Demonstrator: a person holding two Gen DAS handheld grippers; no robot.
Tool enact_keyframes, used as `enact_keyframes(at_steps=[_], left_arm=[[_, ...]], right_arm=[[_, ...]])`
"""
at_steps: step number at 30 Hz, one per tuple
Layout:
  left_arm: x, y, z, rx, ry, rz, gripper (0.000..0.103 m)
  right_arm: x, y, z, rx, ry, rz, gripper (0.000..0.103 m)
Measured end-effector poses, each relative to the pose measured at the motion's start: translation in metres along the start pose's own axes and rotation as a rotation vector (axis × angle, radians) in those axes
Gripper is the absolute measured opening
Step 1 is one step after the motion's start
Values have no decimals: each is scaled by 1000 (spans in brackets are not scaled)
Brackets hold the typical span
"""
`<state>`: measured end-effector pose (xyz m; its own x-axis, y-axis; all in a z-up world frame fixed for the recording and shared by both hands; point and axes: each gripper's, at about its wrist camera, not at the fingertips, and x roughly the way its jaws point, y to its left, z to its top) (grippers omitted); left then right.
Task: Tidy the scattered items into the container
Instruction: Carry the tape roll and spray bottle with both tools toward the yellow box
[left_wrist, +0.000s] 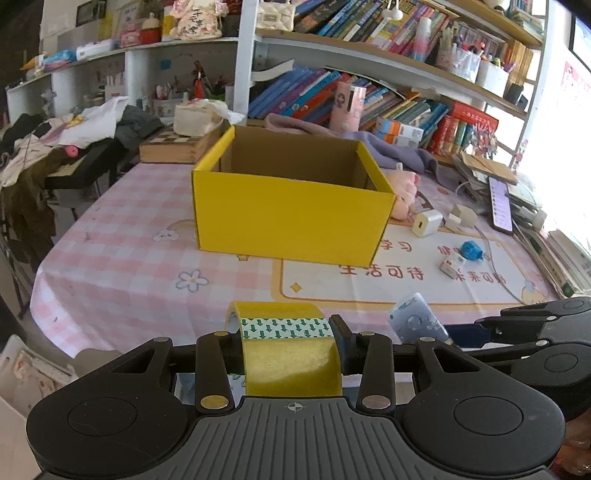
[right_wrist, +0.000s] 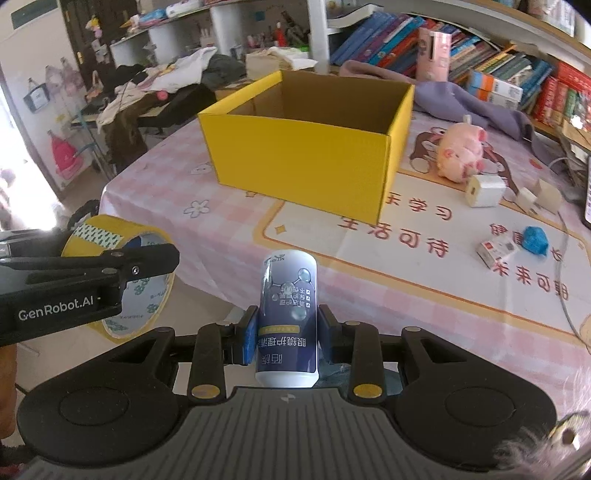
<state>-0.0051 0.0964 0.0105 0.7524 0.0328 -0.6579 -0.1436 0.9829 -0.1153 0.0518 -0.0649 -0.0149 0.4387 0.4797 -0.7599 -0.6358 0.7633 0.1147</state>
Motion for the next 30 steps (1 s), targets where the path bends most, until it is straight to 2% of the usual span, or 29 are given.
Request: enact_keyframes(at_steps=[6,12,23,30], left_arm=[[1,2,13,12,-33,0,39],[2,-2,36,46,-88,-13,39],[37,-8,112,125,-182,-19,39],[78,-8,152,149,-172,-7,39]], right_arm=[[3,5,15,-48,-18,-8,31],[-2,1,39,-99,-117,-36,31],[7,-26,120,-115,-254,-39,31],[38,-51,166,-116,-252,-41,31]])
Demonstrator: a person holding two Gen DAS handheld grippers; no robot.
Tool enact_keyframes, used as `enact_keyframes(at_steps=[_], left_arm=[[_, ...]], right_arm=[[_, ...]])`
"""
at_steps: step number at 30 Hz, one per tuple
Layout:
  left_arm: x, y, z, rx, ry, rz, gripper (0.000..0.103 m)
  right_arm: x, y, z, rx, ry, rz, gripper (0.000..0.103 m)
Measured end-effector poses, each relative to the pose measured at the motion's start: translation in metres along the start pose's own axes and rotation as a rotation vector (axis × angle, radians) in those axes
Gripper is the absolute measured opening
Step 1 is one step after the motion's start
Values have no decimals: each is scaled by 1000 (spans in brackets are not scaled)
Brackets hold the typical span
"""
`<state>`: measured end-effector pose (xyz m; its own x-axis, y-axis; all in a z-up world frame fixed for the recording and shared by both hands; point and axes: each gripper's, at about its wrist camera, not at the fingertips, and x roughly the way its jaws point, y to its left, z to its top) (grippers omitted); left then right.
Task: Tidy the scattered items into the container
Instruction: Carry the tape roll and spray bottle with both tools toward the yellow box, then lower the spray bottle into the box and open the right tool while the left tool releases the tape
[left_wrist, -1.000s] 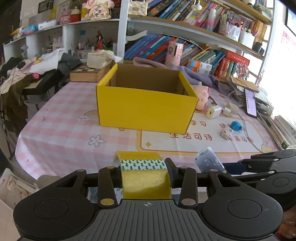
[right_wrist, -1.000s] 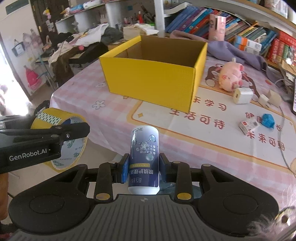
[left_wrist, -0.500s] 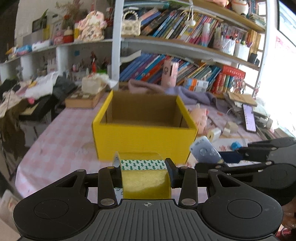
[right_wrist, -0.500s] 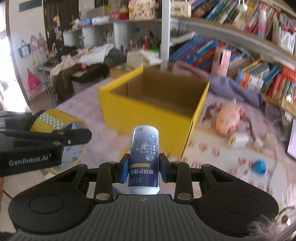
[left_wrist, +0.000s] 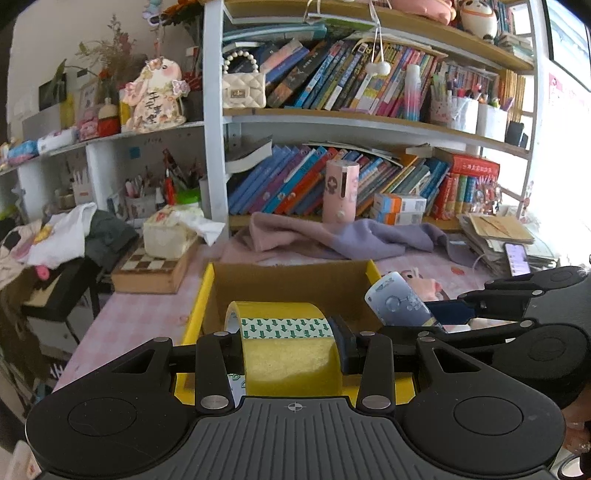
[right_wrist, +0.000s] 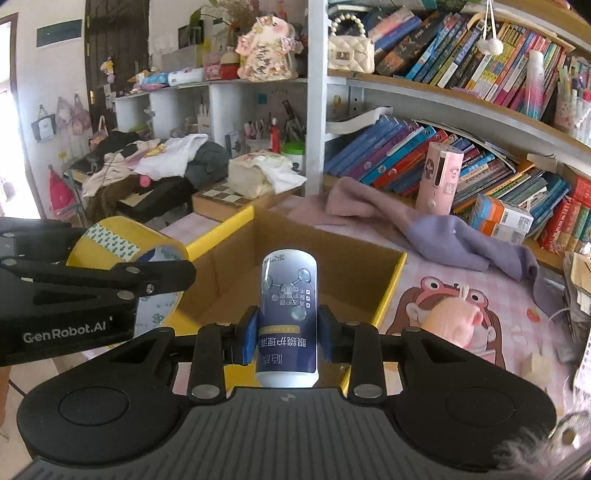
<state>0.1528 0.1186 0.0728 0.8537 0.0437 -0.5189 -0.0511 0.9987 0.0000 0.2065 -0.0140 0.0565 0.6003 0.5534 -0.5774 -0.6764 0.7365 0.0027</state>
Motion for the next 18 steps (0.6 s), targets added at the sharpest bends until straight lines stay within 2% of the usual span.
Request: enact_keyframes(at_steps=[5,11,18], left_arm=[[48,5,13,47,60,9,39],[114,9,18,119,177,31,39],[172,13,14,151,310,31,39]], right_arm=[[46,-19,15,-24,41,-9,31],[116,-28,24,-160,147,-27,31],[174,-36,25,-276,235,-14,31]])
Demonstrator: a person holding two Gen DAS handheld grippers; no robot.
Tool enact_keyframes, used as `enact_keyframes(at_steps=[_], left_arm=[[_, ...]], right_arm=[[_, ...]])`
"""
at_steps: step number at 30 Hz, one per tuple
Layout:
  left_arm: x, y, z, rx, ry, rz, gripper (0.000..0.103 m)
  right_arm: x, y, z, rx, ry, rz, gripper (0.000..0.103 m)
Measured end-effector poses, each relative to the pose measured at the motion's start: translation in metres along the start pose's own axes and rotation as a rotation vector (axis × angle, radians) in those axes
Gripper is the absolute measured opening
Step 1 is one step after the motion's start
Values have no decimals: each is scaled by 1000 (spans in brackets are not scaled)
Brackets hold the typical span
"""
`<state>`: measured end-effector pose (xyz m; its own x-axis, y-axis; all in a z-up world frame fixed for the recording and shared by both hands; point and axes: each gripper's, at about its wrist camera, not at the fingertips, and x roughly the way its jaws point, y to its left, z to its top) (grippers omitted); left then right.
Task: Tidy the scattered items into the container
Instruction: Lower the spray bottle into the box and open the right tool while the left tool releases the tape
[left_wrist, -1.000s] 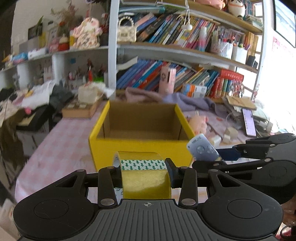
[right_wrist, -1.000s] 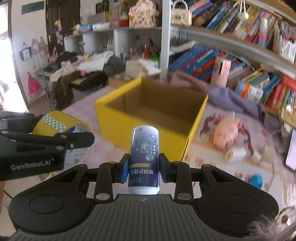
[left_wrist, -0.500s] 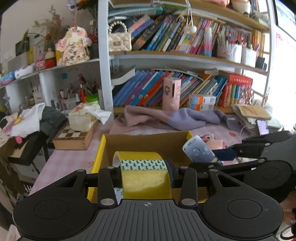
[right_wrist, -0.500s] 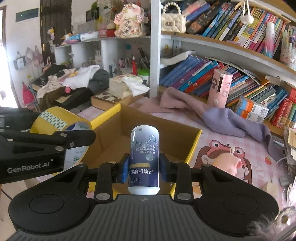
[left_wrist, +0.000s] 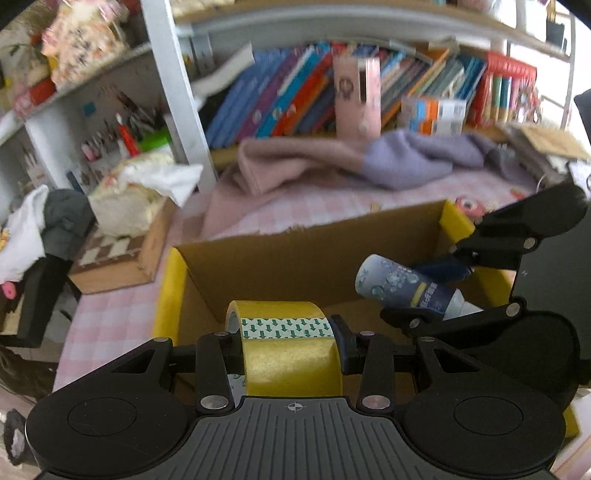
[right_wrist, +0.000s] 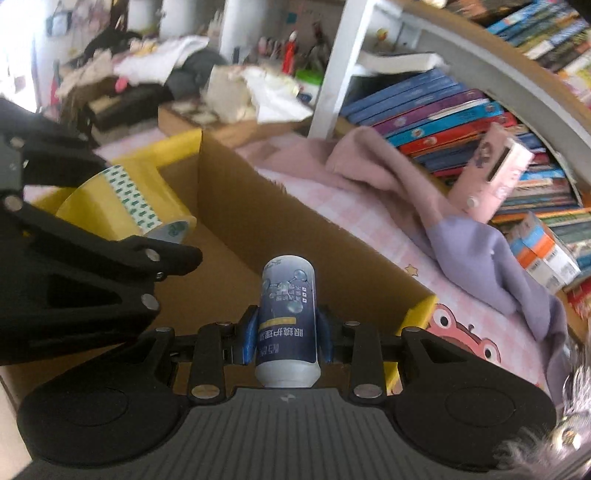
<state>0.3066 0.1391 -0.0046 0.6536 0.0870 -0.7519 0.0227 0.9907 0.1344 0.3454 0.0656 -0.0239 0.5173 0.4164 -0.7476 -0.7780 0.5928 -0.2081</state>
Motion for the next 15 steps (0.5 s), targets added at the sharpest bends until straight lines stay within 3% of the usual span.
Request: enact_keyframes(at_steps=[10,15], left_arm=[[33,-1,8,24,114,-6,40],[33,1,9,6,118,-8,41]], right_arm=[[28,-8,8,-101,86,31,31],[26,-6,7,-108,91,34,31]])
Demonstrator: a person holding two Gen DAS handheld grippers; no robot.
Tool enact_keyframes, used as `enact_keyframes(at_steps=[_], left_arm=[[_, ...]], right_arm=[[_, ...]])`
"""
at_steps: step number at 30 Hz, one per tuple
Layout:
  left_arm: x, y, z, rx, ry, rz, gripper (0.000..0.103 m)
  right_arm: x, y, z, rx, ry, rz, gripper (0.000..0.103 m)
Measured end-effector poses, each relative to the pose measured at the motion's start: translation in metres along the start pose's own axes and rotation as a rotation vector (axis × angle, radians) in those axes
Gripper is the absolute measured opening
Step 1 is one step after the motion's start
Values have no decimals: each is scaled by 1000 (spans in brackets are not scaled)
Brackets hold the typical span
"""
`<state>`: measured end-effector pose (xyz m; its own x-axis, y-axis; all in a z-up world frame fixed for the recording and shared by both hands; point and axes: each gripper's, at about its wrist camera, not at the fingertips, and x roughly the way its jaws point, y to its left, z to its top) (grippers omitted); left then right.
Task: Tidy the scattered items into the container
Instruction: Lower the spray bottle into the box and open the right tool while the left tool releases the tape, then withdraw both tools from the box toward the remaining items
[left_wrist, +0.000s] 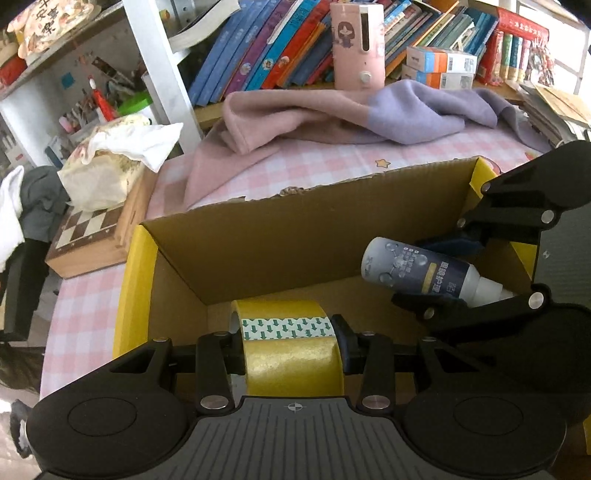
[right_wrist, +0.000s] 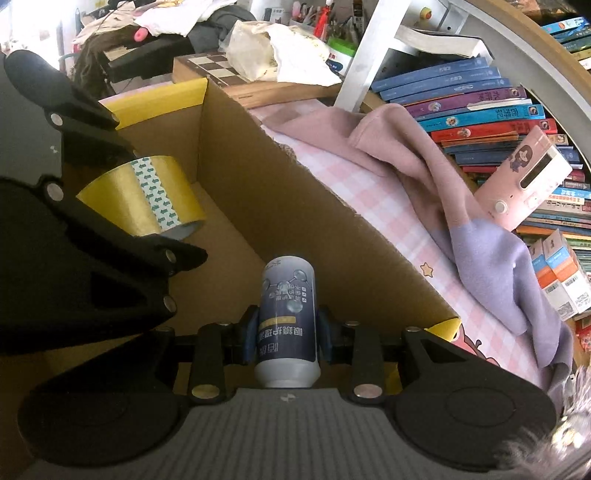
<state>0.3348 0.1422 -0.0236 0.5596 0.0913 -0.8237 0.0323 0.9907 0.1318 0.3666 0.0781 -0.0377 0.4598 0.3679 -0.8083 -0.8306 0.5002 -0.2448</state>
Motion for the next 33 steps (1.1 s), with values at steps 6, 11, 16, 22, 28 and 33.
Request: enact_keyframes(at_steps=[6,11,16,22,28,33], left_arm=[[-13,12,-3,-90,-52,0,64],[-46,24,-11,-205,-149,-15,80],[-92,17,-14,-175,-291,48,93],[-147,5,-25,-151,-440,54,99],[-175,-10,-47,-159,-486,22,100],[-194,-23,-70,-158,-501,19,100]], right_arm=[[-12,-3,-2,16,-57,-58,43],[-45,-14,-6,108,-150,-61,47],[-81,-18,-8,188,-221,-54,49],[-122,-12,-16,233,-308,-73,53],[-161,-3,-34,285,-377,-117,58],[-192,9,-54,325,-424,-166,61]])
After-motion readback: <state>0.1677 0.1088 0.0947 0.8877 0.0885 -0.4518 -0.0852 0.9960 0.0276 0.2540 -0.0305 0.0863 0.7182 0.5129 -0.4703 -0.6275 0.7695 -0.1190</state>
